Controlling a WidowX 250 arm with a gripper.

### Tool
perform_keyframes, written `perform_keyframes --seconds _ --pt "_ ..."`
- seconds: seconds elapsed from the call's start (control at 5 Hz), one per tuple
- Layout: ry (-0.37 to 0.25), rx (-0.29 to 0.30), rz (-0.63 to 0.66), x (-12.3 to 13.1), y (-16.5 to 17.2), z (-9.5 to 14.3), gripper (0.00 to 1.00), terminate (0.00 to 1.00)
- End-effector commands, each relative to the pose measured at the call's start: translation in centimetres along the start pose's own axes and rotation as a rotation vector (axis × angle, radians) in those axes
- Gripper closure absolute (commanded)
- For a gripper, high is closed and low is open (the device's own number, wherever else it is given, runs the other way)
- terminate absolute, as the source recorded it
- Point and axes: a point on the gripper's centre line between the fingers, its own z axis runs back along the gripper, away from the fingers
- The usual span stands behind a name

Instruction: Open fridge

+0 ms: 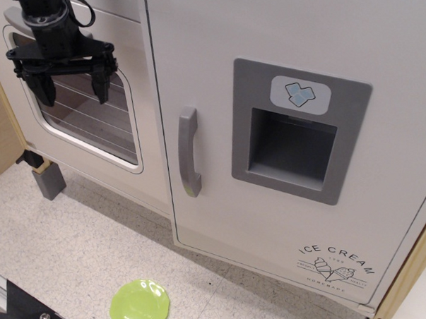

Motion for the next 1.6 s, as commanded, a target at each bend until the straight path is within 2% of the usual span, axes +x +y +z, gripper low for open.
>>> perform_keyframes --seconds 0.0,0.2,0.4,0.6,1.0,1.4 --pt "-0.054 -0.079 0.017 -1.0 -3.0 0.9 0.0 0.0" --pt "-0.083 -0.077 0.055 -0.8 -3.9 0.7 0.0 0.0" --pt "-0.077 -0.079 0.058 -0.8 -4.3 0.9 0.0 0.0" --pt "-0.063 -0.082 -0.034 -2.3 -4.6 0.8 0.0 0.0" --pt "0.004 -0.072 -0.335 -7.0 -3.5 1.7 0.0 0.0" --pt "0.016 -0.02 -0.577 -8.6 -3.0 2.0 0.0 0.0"
